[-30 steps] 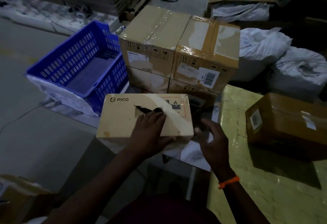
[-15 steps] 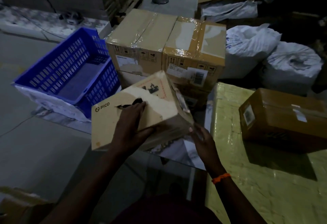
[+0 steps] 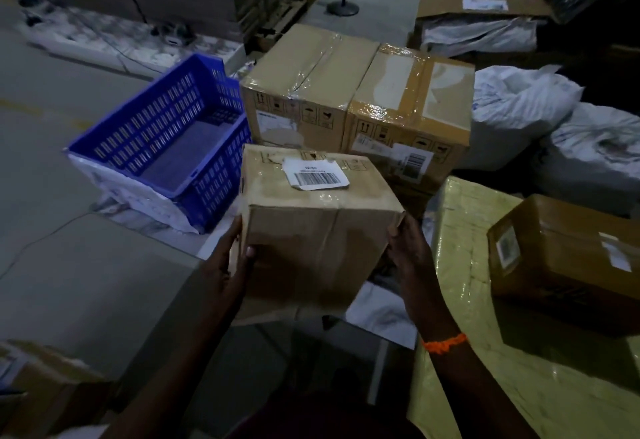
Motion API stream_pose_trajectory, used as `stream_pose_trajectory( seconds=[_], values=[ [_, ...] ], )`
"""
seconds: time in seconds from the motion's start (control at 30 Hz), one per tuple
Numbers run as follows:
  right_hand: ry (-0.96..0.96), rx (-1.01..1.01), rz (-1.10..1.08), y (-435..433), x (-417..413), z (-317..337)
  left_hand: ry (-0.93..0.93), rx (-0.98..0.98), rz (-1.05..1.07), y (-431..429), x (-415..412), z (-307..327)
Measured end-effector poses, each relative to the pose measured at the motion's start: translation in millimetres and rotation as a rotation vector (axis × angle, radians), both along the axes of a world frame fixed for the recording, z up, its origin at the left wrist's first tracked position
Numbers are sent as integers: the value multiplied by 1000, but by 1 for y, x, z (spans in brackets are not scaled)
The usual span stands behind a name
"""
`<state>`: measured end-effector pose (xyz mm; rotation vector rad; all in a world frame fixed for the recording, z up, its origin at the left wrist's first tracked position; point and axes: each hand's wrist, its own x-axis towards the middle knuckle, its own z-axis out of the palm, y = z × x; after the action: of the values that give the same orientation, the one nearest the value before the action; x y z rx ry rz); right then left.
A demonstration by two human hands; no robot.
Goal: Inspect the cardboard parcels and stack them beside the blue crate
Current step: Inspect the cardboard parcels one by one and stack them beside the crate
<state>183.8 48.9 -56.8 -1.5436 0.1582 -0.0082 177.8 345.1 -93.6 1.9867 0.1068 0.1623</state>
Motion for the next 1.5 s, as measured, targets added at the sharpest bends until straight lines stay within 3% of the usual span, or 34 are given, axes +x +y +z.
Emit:
stream_pose_trajectory(
  seconds=[0.1, 0.27, 0.53, 0.7, 0.9, 1.17, 1.3, 1.5],
  values=[
    [-39, -24, -5, 2, -9, -2, 31, -176, -71, 4, -10, -7],
    [-71, -84, -17, 17, -33, -10, 69, -385, -3, 10, -27, -13],
    [-1, -102, 42, 28, -43, -16, 45, -363, 38, 1, -24, 7],
    [28, -123, 64, 46, -48, -11, 142, -419, 120, 0, -19, 28],
    [-106, -247, -7, 71, -49, 26, -36, -431, 184, 28, -11, 82],
    [-431, -204, 31, 159, 14, 99, -249, -569, 254, 112, 35, 173],
    [-449, -144, 99, 203, 51, 118, -320, -634, 309, 145, 58, 199],
    [-469, -53, 100, 248, 115, 102, -340, -680, 344, 189, 122, 188]
  ],
)
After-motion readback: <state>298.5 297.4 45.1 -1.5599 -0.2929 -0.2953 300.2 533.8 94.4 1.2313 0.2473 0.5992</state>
